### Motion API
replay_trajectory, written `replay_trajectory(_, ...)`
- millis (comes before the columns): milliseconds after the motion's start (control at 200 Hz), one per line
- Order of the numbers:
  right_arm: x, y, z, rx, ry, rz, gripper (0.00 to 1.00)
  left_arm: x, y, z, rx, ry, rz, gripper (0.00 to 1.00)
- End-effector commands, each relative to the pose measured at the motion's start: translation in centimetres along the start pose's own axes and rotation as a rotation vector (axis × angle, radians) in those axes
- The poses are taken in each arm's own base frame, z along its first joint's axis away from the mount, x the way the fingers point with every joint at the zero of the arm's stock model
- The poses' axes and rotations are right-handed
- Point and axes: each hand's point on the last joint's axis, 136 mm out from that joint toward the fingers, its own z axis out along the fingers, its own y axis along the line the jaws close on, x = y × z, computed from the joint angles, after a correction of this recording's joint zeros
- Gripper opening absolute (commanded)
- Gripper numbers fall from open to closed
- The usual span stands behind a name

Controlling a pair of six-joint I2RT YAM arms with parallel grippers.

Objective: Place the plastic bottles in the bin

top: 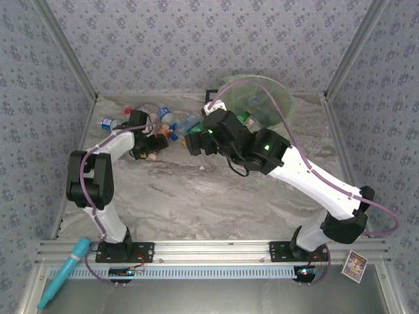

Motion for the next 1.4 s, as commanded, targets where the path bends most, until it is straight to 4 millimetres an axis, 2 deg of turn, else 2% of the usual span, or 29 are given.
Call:
replay_trajectory(0, -0.2, -1.8, -1.0, 0.031, -0.022, 0.005, 0.99, -1.3, -0.6, 0.5, 0.012, -0.022, 0.061, 0.91)
replay_trajectory(150, 0.0, -2.9, -0.6, 0.033, -0.013, 0.037, 1.0, -0.8, -1.4, 1.6, 0.054, 0.012, 0.074, 0.84)
replay_trajectory(360, -0.2, -3.7, 0.1, 0.022, -0.003, 0.058, 1.0, 1.6, -2.3, 2.7, 0.042, 0.056, 0.111, 0.74)
replay_trajectory(475, -0.5, -3.8, 0.6, 0.008, 0.0, 0.069, 1.0, 2.9, -1.9, 3.0, 0.009, 0.072, 0.118, 0.64)
replay_trajectory(530, -0.6, -3.8, 0.9, 0.003, 0.001, 0.07, 1.0, 3.3, -1.6, 3.1, -0.009, 0.074, 0.122, 0.63)
replay_trajectory(725, -1.1, -3.8, 1.1, -0.003, -0.004, 0.069, 1.0, 3.5, -1.0, 2.8, -0.043, 0.069, 0.132, 0.5)
replay_trajectory(800, -1.2, -3.8, 0.9, -0.01, -0.008, 0.069, 0.99, 3.3, -1.1, 2.6, -0.042, 0.07, 0.136, 0.41)
replay_trajectory(930, -1.1, -3.8, 0.4, -0.015, -0.012, 0.07, 1.0, 2.9, -1.9, 1.3, -0.029, 0.042, 0.147, 0.35)
replay_trajectory(1109, -0.7, -4.1, -0.7, -0.018, -0.024, 0.083, 1.0, 3.1, -3.1, -1.5, -0.012, 0.006, 0.16, 0.35)
replay_trajectory(1289, -0.2, -4.4, -1.8, -0.023, -0.033, 0.099, 1.0, 3.7, -4.2, -5.3, 0.03, -0.042, 0.148, 0.35)
replay_trajectory(1394, 0.1, -4.4, -2.2, -0.028, -0.045, 0.104, 1.0, 3.9, -5.2, -8.1, 0.074, -0.085, 0.137, 0.35)
